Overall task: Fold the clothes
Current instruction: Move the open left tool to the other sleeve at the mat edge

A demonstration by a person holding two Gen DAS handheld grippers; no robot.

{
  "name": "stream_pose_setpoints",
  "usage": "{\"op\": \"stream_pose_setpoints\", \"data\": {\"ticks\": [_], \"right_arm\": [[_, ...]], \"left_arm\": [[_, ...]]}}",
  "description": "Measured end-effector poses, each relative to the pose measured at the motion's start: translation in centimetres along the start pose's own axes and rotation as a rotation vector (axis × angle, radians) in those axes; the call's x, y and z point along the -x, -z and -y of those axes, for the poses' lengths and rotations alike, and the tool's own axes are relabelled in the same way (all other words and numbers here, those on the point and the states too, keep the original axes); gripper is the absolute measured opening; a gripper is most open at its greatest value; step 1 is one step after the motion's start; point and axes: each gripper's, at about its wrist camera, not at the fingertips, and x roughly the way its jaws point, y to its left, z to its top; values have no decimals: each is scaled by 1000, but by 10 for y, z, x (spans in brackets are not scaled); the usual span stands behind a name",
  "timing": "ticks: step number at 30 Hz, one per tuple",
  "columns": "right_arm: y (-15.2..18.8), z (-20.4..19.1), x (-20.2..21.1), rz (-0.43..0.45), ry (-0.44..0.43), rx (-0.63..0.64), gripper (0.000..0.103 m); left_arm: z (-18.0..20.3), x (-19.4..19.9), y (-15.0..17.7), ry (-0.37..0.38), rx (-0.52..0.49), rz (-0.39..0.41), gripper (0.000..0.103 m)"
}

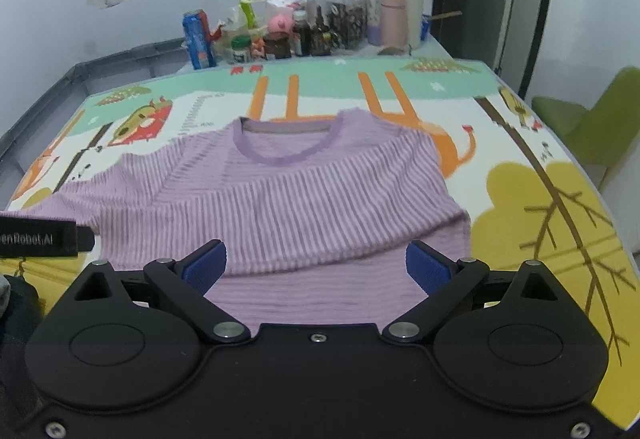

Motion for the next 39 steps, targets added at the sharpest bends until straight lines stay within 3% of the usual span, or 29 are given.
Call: {"op": "stream_pose_setpoints", "data": {"ticks": [7,15,22,31,39], "right_arm": [[-27,-30,-3,36,-30,50,98],[-58,-67,-12,63,-86,107,99],[-71,-103,-29,58,-134,166,99],[-80,-148,-53,42,-182,201,99],[-79,-204,-74,33,-218,313,99]], "left_arm": [[-25,4,-39,-38,66,44,100],[-71,-4,-72,-89,182,43,100],[-120,-12,-89,-178,268,54,100],[-188,-30,-99,-260,379,48,100],[-250,-63,-82,-323,487,-23,100]]}}
